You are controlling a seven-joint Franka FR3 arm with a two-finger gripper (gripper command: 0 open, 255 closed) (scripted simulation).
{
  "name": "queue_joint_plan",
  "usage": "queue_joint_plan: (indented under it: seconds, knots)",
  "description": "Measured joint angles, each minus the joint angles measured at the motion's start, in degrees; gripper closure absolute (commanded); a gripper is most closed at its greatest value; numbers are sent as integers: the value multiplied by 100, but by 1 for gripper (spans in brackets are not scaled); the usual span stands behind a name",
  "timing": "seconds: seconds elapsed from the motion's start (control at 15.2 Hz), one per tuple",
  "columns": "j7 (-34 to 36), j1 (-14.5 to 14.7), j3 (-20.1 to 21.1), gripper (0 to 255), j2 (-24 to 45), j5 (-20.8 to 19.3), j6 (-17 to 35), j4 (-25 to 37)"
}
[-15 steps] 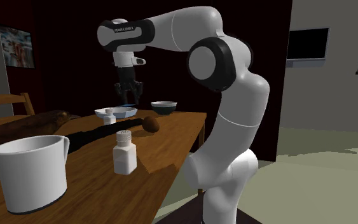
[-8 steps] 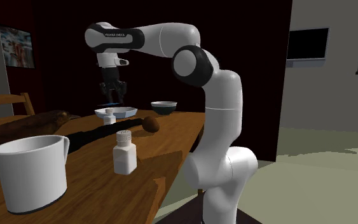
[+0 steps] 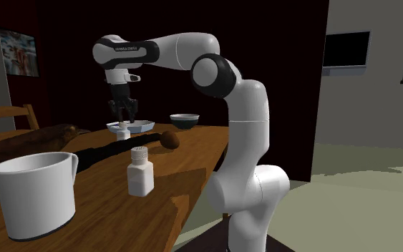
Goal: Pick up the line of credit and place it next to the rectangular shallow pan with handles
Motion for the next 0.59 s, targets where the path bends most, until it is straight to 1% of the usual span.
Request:
queue_joint_plan:
  seconds: [0.59]
  knots:
    - [-5,-102,-54,255,-245,160,769,-940]
